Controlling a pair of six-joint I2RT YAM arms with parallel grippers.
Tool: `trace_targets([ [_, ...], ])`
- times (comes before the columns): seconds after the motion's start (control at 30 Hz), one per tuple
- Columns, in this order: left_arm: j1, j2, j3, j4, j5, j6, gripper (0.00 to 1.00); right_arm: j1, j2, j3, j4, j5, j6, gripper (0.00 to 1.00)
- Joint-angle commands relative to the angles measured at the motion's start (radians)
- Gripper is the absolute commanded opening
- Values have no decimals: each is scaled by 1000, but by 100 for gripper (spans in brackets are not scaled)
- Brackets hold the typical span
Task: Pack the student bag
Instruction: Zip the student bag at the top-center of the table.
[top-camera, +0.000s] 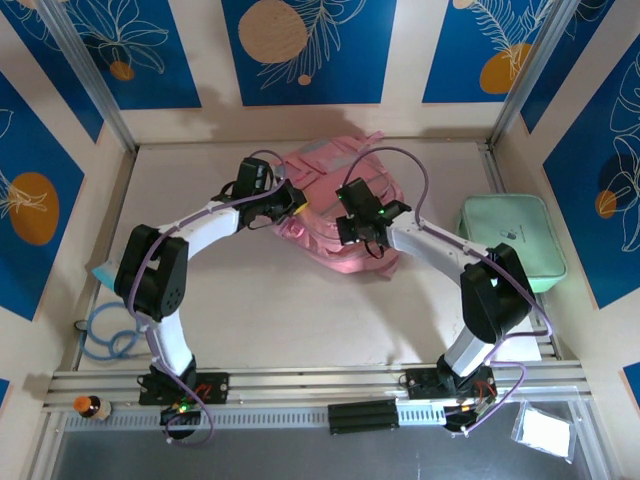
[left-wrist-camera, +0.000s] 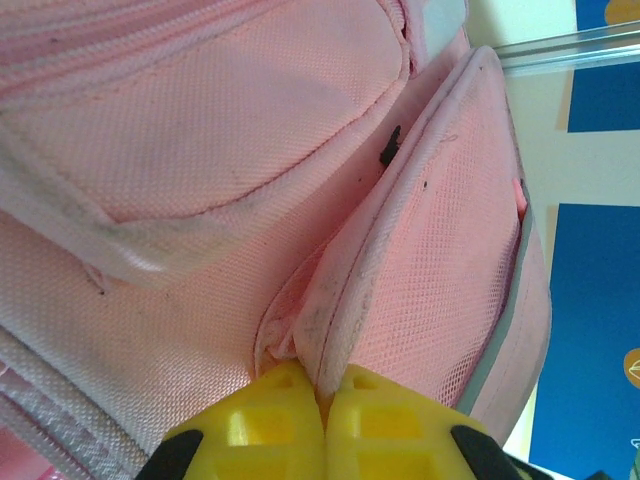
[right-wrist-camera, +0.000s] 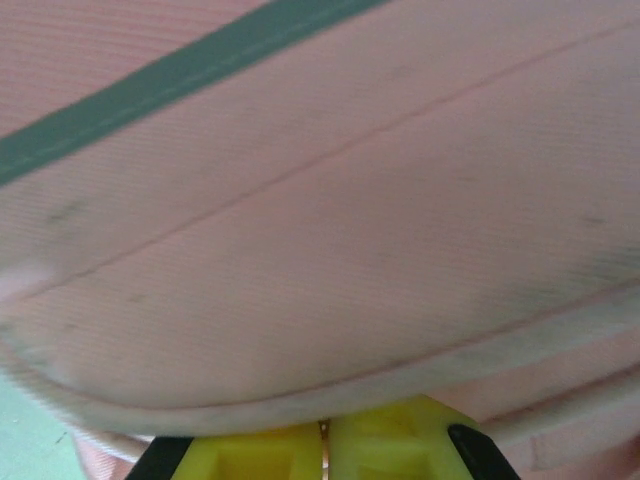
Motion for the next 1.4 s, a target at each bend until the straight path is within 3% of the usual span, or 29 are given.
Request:
trace_targets([
  [0.0,56,-17,-2,-28,-35,33,0,-32,-3,16,-1,13,-45,1],
  [0.13,72,-51,-18,-40,-27,49,12,-2,24,73,-1,-69,-84,0],
  [0.3,112,-153,-92,-68,-57,65,40,66,89,170,-3,-196,-129,0],
  [0.57,179,-366,-270,-164,-201,79,50,169,252,373,-21,-320,-104,0],
  [0.93,171,-413,-305,-83,-136,-34,50,245,348,508,-20,-384,-71,0],
  [1.17,160,-338,-298,20,-110,-108,39,241,324,482,-10,-381,-60,0],
  [1.37,156,-319,-294,14,-119,-100,30,238,313,461,-1,-379,-53,0],
])
